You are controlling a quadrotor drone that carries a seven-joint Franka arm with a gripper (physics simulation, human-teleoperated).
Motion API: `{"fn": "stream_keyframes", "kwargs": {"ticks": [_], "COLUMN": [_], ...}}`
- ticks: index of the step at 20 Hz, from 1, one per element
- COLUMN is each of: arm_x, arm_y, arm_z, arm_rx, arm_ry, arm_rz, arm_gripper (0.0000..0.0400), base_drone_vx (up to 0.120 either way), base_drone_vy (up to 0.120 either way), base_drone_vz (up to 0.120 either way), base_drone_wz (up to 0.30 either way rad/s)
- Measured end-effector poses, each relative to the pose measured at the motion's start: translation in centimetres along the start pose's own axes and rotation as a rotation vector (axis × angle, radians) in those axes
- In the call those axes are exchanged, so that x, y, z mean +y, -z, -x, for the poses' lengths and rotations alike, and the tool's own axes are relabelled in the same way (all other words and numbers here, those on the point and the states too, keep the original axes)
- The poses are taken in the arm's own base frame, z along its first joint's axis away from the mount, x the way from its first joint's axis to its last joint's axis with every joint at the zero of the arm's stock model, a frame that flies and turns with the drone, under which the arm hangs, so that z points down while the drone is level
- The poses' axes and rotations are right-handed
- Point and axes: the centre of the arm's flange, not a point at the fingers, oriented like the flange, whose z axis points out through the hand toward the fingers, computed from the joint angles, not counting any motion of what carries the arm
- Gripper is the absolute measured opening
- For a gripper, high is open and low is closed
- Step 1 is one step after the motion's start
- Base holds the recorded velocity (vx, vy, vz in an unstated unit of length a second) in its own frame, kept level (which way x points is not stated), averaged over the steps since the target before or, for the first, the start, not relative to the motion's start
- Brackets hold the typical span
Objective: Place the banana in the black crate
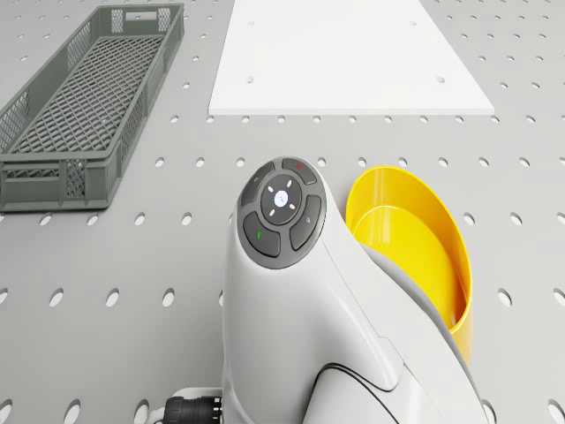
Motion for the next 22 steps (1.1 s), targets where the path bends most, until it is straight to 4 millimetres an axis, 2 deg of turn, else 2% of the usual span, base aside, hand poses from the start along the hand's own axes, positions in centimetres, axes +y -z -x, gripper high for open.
{"fn": "stream_keyframes", "kwargs": {"ticks": [17, 19, 22], "arm_x": [-0.4, -0.4, -0.4], "arm_y": [-3.8, -4.1, -4.2], "arm_z": [0.4, 0.4, 0.4], "arm_rx": [0.000, 0.000, 0.000], "arm_ry": [0.000, 0.000, 0.000], "arm_rz": [0.000, 0.000, 0.000], "arm_gripper": [0.0400, 0.0302, 0.0222], "base_drone_vx": [0.000, 0.000, 0.000], "base_drone_vy": [0.000, 0.000, 0.000], "base_drone_vz": [0.000, 0.000, 0.000], "base_drone_wz": [0.000, 0.000, 0.000]}}
